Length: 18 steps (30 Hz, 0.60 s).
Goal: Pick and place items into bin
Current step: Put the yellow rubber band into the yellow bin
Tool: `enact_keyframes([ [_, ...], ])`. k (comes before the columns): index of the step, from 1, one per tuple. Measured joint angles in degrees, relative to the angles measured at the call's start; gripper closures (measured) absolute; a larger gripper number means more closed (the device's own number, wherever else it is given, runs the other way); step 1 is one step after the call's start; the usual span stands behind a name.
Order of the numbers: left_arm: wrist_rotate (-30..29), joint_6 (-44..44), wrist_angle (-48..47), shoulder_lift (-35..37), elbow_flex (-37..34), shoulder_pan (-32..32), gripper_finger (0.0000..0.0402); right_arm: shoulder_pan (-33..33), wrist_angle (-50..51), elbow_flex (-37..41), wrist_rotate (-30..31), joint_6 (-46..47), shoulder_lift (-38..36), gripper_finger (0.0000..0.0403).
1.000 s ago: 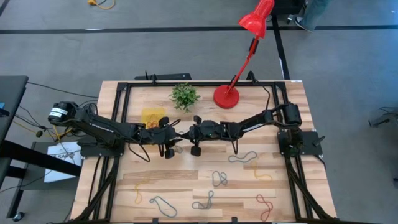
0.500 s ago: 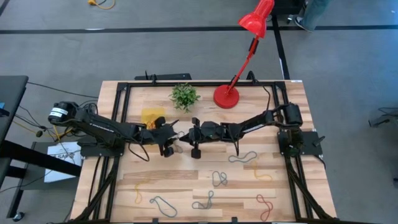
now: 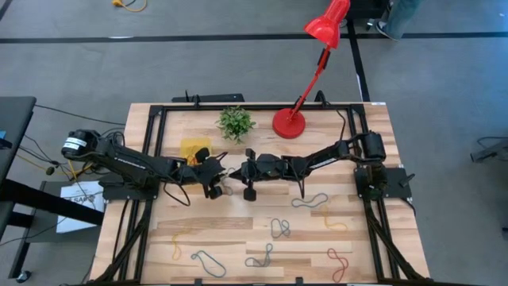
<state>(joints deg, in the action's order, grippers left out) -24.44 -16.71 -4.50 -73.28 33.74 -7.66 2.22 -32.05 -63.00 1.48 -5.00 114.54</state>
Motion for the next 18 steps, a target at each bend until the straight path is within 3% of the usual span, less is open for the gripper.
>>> enact_keyframes([
  [6, 0.01, 0.00, 0.01, 0.00, 0.00, -0.02, 0.0395, -1.24, 2.53, 0.02, 0.04, 3.40, 0.00, 0.0385],
  [13, -0.23, -0.01, -0.58, 0.02, 0.02, -0.02, 0.0401, -2.60, 6.68, 0.04, 0.08, 5.48, 0.00, 0.0332],
  [18, -7.66, -2.01, -5.26, 0.04, 0.02, 0.08, 0.0401, -2.86, 8.65, 0.04, 0.08, 6.96, 0.02, 0.0311],
])
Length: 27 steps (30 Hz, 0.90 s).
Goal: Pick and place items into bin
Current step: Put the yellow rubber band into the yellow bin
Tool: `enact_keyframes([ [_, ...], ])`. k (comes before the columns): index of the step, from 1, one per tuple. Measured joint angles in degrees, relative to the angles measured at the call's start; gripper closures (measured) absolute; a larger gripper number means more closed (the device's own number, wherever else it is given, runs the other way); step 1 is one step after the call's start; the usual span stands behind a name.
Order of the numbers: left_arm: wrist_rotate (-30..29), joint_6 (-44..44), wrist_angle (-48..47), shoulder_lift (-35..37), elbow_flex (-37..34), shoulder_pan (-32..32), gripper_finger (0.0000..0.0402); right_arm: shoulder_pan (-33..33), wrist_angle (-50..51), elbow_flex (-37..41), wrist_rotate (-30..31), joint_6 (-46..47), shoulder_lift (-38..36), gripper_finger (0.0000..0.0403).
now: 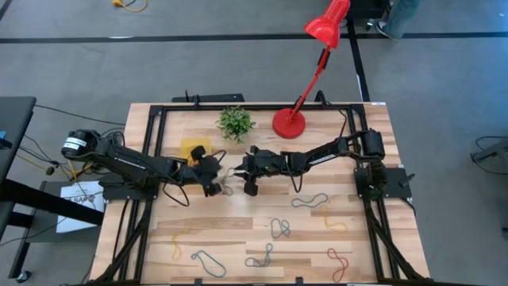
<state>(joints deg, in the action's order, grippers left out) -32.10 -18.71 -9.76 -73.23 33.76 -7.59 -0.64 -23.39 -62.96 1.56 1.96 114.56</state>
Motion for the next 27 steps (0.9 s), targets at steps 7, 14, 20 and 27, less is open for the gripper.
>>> enact_keyframes([
  [7, -16.28, -7.52, -6.98, 0.72, 0.01, 2.45, 0.0401, 0.02, 0.93, 0.00, -0.02, 0.00, 0.00, 0.0308],
  [14, -20.79, -22.56, -26.40, 1.84, 0.09, 5.45, 0.0401, 0.01, 2.29, 0.00, -0.02, 0.02, 0.01, 0.0308],
  [20, -20.95, -29.70, -35.82, 0.06, 0.07, 7.03, 0.0401, 0.02, 2.99, 0.00, -0.02, 0.04, 0.04, 0.0308],
  [27, -22.91, -24.86, -31.81, -0.73, 0.04, 7.37, 0.0401, 0.02, 2.95, 0.00, -0.02, 0.11, 0.04, 0.0308],
])
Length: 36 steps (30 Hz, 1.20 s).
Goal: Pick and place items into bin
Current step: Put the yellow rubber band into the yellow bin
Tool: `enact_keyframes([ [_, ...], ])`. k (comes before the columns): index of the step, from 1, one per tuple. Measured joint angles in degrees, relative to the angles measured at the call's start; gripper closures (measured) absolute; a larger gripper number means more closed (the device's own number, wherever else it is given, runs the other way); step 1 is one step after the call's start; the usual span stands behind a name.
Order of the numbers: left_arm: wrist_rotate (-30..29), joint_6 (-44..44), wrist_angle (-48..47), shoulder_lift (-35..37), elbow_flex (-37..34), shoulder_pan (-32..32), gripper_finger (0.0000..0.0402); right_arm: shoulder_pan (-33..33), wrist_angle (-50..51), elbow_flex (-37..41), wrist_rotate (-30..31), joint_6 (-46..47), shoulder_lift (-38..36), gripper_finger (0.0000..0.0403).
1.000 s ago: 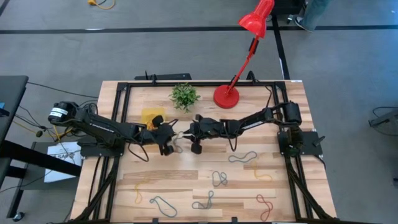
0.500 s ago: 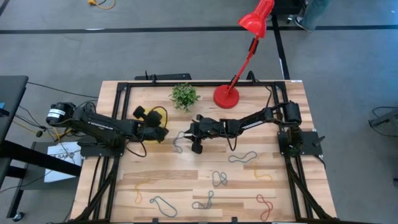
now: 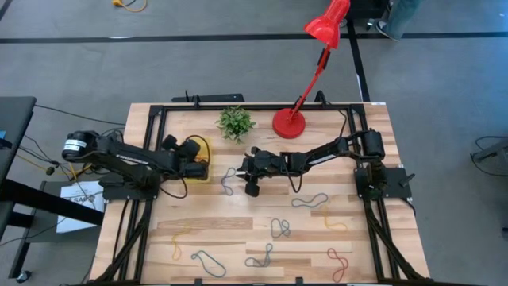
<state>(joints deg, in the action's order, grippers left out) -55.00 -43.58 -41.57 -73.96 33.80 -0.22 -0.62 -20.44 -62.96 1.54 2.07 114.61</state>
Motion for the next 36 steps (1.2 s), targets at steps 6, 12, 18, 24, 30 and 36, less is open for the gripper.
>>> enact_keyframes([
  [6, 1.01, 4.15, 2.79, -0.30, 0.00, 2.50, 0.0385, 0.00, 0.23, 0.02, 0.00, 0.00, 0.00, 0.0307],
  [12, 4.14, 6.68, 2.70, -0.30, 0.00, 6.73, 0.0344, 0.22, 0.30, 0.02, -0.03, 0.00, 0.00, 0.0307],
  [18, 9.06, 10.42, 4.31, -0.30, 0.00, 7.99, 0.0313, 0.22, 0.30, 0.02, -0.07, 0.00, 0.00, 0.0307],
  [24, 17.01, 15.11, 6.79, -0.30, 0.03, 7.90, 0.0306, 0.22, 0.30, 0.02, -0.07, 0.00, 0.00, 0.0307],
  [30, 23.18, 22.19, 6.39, 0.69, 4.41, 4.50, 0.0306, 0.22, 0.30, 0.02, -0.07, -0.03, 0.00, 0.0307],
  [36, 28.88, 26.02, -0.42, 4.80, 14.59, -1.21, 0.0306, 0.21, 0.28, 0.02, -0.04, -0.09, 0.00, 0.0307],
])
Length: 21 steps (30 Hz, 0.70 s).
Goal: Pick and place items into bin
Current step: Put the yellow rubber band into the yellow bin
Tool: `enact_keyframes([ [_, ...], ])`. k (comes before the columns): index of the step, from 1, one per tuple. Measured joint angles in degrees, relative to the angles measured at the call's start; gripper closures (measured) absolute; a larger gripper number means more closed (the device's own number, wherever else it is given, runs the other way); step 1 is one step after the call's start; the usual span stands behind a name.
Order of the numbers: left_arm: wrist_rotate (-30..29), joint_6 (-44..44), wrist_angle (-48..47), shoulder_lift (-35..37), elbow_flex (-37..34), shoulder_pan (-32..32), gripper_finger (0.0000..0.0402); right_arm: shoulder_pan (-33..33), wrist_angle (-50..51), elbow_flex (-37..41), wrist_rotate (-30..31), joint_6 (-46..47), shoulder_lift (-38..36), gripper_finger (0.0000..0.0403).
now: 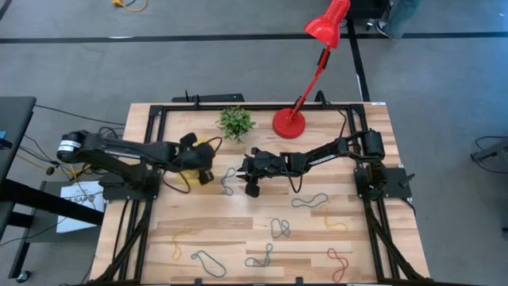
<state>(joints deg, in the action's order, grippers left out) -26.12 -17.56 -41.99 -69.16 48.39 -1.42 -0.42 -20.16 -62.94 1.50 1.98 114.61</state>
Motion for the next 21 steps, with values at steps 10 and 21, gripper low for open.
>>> enact_keyframes([
  [10, 13.78, -11.58, -4.67, 10.14, 5.67, -20.10, 0.0306, -0.05, 0.02, 0.00, 0.00, -0.42, 0.00, 0.0307],
  [21, 9.66, -45.65, 8.42, 4.22, -8.16, -49.05, 0.0306, -0.08, 0.02, 0.00, 0.02, -0.47, 0.00, 0.0307],
])
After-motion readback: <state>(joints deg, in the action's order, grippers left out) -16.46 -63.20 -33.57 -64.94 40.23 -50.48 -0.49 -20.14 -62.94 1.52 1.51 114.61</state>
